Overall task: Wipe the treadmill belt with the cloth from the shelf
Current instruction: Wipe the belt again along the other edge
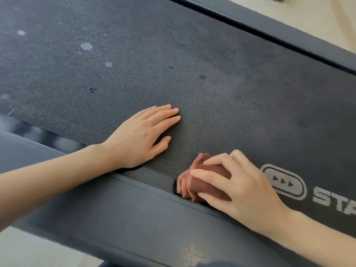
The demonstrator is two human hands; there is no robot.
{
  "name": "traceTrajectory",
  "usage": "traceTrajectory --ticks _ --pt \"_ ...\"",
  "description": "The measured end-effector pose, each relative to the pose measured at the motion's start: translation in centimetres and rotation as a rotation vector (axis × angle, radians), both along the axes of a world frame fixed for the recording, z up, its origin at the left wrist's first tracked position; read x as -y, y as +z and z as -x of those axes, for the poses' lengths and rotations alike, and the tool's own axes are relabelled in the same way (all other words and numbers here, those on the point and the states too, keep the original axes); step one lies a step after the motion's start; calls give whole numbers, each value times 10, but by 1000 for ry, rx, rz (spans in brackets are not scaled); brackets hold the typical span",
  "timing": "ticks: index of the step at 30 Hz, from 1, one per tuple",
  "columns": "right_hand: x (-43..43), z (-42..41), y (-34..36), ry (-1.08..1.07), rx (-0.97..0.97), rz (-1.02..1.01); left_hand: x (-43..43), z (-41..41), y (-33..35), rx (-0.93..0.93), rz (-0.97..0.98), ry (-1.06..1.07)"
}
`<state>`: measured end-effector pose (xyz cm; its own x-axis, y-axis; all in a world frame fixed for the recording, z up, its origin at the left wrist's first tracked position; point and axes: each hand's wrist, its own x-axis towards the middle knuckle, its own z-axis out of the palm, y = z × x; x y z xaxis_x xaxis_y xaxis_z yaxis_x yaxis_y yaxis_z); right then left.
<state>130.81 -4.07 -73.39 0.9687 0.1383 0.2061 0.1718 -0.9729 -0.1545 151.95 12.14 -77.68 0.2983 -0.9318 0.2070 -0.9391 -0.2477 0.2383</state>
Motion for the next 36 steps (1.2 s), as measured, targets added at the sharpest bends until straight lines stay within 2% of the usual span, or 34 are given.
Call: traceTrajectory --ticks 6,14,22,30,36 --pt "14 11 -1 28 -11 -7 1 2 -2 4 19 4" --pt "-16 -35 -8 76 61 -38 1 2 -1 -2 30 9" --pt "0 3 -6 13 35 -133 2 1 -1 7 28 11" --pt "-21 -43 -9 -31 112 -116 2 2 -2 -4 53 6" --pt "-21 -33 -6 -67 85 -266 2 1 -2 -9 47 9"
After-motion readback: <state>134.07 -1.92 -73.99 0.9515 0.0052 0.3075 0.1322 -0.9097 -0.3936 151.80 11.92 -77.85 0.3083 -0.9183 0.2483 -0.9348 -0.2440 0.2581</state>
